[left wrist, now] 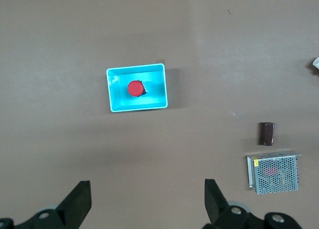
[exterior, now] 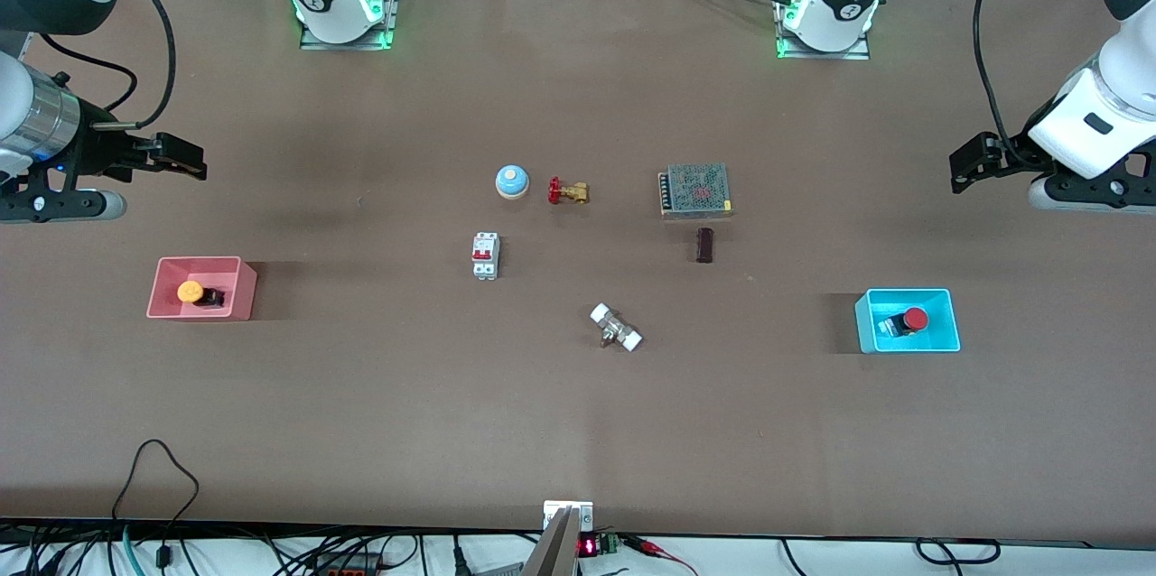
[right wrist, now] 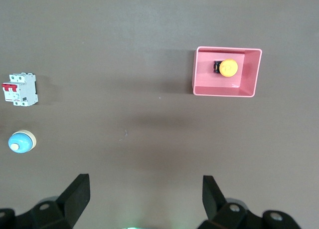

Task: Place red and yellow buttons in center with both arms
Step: 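Lower the right gripper into the pink box while the left gripper enters the cyan box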

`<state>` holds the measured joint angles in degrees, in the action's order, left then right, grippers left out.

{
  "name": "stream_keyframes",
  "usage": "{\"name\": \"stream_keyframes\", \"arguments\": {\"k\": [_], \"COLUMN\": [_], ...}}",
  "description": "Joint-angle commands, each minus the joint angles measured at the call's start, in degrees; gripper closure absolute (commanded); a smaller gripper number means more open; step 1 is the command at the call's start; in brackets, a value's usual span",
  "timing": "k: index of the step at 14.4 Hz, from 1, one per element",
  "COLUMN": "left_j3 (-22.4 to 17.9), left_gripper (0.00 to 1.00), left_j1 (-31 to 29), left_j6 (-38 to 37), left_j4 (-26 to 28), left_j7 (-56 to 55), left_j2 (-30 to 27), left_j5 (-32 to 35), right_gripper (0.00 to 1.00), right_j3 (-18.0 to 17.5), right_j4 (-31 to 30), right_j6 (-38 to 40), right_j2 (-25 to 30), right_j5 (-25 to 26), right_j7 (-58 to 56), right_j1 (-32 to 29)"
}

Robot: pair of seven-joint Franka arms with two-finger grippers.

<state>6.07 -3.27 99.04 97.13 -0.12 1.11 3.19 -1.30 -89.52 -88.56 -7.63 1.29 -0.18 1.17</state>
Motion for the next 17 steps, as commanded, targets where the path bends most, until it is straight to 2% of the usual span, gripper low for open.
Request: {"name": "stream_keyframes", "arguments": {"k": [1, 5, 9, 12, 15, 17], "left_j3": [0.4, 0.4, 0.4, 0.3, -0.2, -0.4], "left_gripper": [0.00, 0.00, 0.00, 0.00, 0.00, 0.00], "left_j1": [-0.6, -0.6, -0.6, -0.6, -0.6, -0.5], "left_j6": [-1.3, -1.3, -1.3, -1.3, -1.0, -1.2], "left_j4": [-1.8, -1.8, -1.8, -1.8, -2.5, -7.4], "left_j7": [-0.1, -0.1, -0.1, -0.2, -0.5, -0.7], "left_j2": [0.7, 0.7, 0.7, 1.6, 6.0, 12.9], "left_j5": [-1.1, -1.1, -1.1, -1.1, -1.5, -1.9], "right_gripper": [0.00, 0.00, 0.00, 0.00, 0.00, 0.00], "right_j3": [0.2, 0.2, 0.1, -0.1, 0.0, 0.2], "right_j4": [1.5, 1.5, 1.5, -0.6, -3.7, -4.3], "right_j6": [1.3, 0.4, -2.3, -5.1, -7.7, -10.6], "right_j2": [-0.5, -0.9, -3.4, -3.7, -4.8, -7.3], "right_j5": [-0.7, -0.7, -1.3, 0.1, 1.8, 6.3], "right_j7": [0.7, 0.1, -1.9, -2.4, -2.1, -2.4], "right_j1": [0.1, -0.1, -3.9, -3.7, -4.0, -4.2]}}
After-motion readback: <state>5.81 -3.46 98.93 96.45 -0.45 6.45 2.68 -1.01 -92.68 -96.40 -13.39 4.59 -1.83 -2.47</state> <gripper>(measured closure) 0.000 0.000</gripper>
